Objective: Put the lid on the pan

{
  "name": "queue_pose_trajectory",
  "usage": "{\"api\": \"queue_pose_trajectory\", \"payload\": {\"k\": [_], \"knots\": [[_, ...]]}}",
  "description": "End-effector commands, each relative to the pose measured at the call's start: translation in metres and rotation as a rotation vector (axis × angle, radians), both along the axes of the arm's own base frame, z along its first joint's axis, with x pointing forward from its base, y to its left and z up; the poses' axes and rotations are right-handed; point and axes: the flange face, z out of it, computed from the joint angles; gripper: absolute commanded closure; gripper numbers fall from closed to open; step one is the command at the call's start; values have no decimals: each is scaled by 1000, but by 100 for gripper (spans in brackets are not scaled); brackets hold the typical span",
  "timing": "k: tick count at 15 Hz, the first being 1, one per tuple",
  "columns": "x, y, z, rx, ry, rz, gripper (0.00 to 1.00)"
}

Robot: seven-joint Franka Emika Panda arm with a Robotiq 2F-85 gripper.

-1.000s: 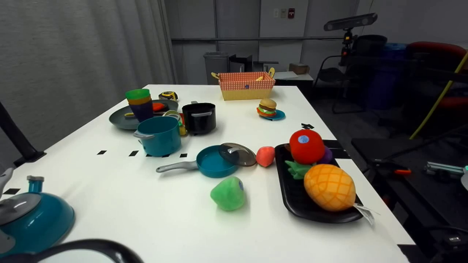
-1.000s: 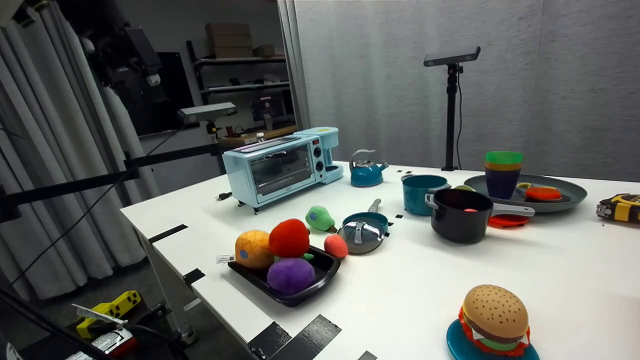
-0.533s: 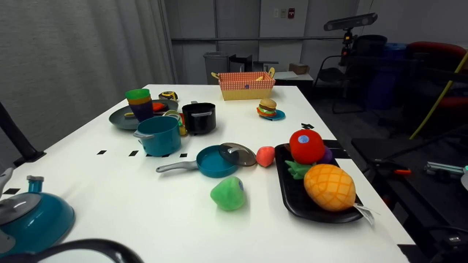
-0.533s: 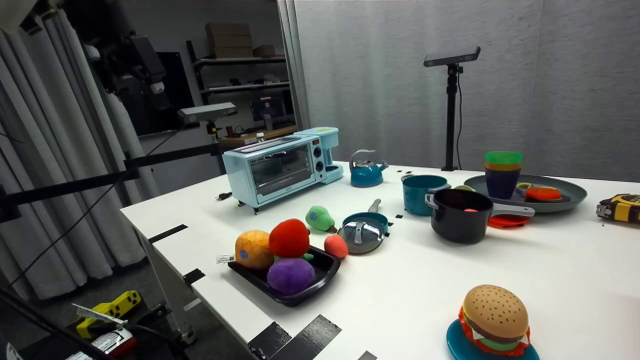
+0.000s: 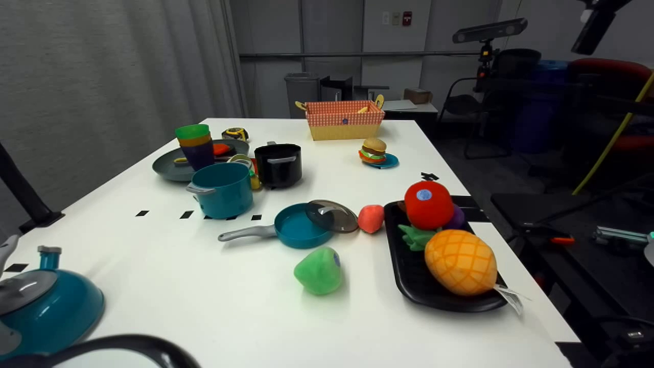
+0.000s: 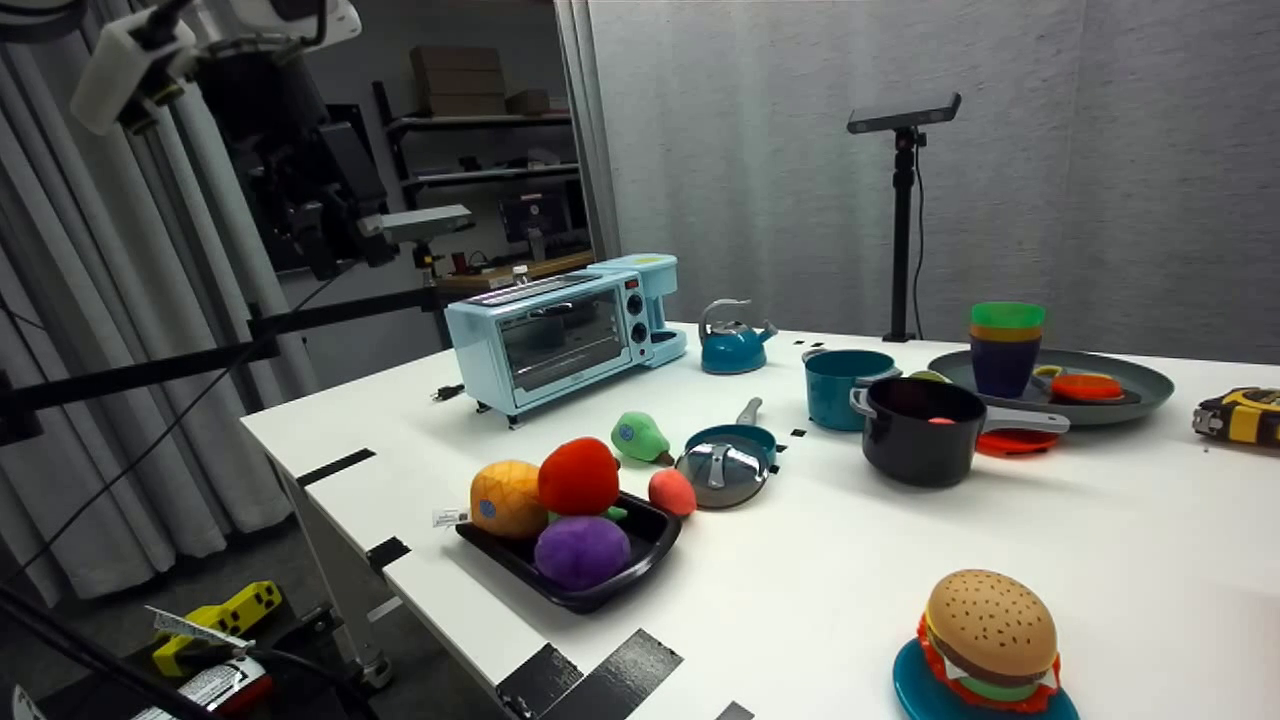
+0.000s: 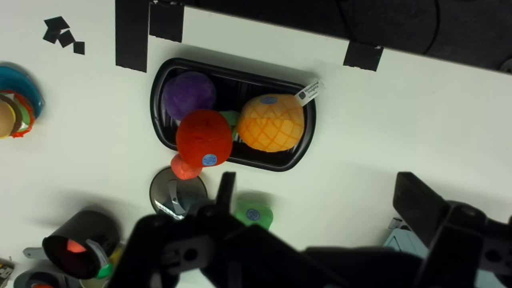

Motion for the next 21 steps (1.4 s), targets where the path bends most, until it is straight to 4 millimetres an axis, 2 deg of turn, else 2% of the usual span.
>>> {"api": "queue_pose_trajectory", "payload": {"k": [1,3,5,6,8,13,15,21], "knots": [[13,-25,-18,-36,-26,-64,0],[24,-39,-22,-51,-34,-98,0],[26,-50,-26,-40,-34,-115,0],[21,-40,-24,-37,-19,-90,0],[24,-46,-27,-30,-14,-105,0],[24,-46,-28,-29,-12,-106,0],[32,-58,-34,-46,-21,-128,0],[59,-128,-56,-87,-77,-212,0]]}}
